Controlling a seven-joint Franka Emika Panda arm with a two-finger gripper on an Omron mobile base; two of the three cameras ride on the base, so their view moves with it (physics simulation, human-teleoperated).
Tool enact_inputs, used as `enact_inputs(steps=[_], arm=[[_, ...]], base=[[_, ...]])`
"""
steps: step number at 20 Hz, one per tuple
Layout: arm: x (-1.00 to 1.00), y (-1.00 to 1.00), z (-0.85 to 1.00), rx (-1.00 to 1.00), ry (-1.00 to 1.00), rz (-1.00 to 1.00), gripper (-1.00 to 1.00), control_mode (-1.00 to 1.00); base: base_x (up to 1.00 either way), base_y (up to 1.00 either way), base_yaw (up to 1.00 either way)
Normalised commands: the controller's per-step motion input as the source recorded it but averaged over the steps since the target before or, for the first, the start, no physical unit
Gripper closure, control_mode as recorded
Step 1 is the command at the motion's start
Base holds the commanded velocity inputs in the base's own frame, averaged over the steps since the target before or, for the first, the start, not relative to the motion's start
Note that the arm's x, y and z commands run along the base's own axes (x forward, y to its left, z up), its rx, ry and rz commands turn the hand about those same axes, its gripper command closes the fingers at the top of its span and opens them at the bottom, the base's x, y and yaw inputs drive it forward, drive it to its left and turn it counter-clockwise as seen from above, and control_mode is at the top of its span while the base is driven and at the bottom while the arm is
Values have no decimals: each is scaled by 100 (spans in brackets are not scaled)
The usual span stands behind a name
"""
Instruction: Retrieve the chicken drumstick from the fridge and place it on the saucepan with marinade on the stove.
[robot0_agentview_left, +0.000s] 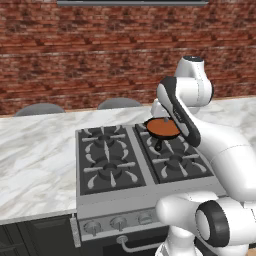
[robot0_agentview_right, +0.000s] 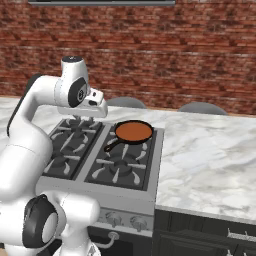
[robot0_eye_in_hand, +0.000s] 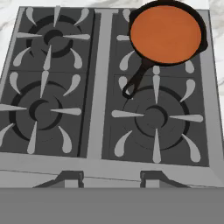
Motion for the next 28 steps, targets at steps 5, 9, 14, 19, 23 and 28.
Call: enact_inputs(steps=[5,9,14,19,23,28], arm=[[-2,0,0,0,0,0,-100,-100],[0,0,0,0,0,0,-100,-100],[-16,0,-1,0,-1,2,-100,-100],[-96,1,-31,-4,-13,43,-100,-100],[-79,-3,-29,-3,-28,57,-100,-100],[-10,1,-10,0,-27,38,-100,-100]], base=[[0,0,0],[0,0,0],[0,0,0],[0,0,0],[0,0,0],[0,0,0]])
